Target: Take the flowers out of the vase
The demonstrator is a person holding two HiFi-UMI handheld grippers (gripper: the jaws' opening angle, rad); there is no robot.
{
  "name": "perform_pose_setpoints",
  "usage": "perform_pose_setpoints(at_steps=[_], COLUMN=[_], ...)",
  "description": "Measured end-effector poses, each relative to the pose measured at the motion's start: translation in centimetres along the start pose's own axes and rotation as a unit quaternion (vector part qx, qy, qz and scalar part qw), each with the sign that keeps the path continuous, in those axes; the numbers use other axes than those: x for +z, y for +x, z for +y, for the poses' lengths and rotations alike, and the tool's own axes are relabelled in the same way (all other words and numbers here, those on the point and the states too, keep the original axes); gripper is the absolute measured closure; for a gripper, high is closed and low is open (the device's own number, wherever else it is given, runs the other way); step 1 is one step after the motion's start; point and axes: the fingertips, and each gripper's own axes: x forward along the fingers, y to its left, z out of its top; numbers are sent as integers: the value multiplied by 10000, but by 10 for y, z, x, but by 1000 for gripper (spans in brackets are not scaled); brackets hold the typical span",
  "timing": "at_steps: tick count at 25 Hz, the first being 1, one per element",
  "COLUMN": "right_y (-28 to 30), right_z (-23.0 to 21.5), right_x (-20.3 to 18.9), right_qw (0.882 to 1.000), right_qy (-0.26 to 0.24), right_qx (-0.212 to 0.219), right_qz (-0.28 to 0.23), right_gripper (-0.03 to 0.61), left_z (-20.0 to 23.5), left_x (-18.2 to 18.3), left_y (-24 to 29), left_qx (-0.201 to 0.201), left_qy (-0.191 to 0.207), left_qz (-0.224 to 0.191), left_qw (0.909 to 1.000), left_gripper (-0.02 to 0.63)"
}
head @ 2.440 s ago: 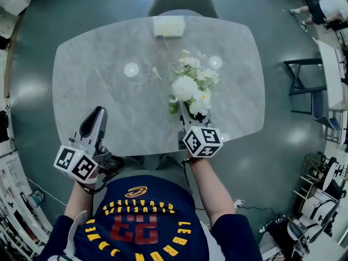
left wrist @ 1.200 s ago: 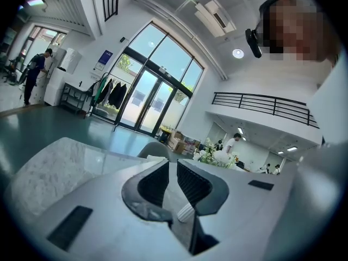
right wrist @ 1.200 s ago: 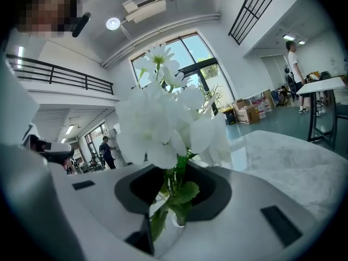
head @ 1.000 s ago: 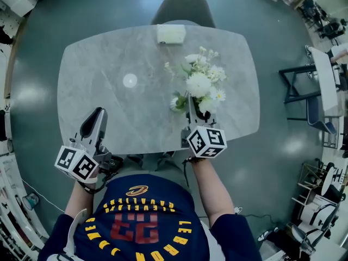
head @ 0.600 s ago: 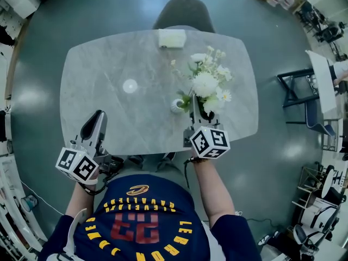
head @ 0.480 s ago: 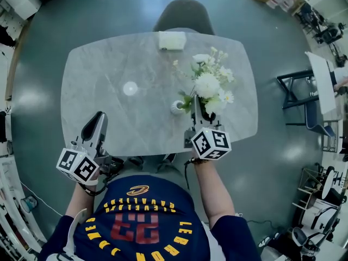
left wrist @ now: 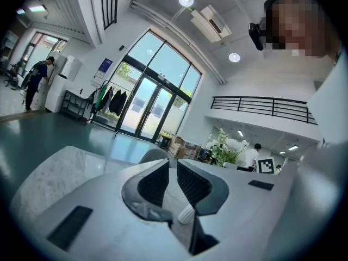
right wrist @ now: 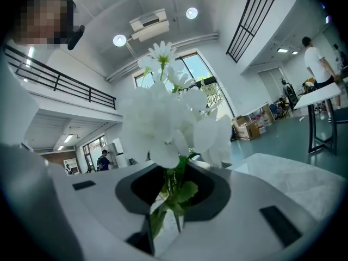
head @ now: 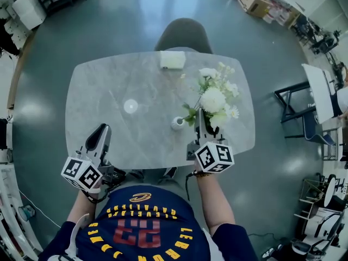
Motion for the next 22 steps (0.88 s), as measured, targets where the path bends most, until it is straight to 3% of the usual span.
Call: perform_pose_setpoints(at_steps=[22], right_y=[-32], right_z=[28], right_x=[59], right_qw=[9963], right_qy=[596], right_qx=[497], right_qz=[-381], right_gripper=[479], left_z=[-9], left_x=[-1], left_y=[-1], left_qx=[-12], left_qy=[-36], left_qz=[-51], left_qw=[10000], left_gripper=[565])
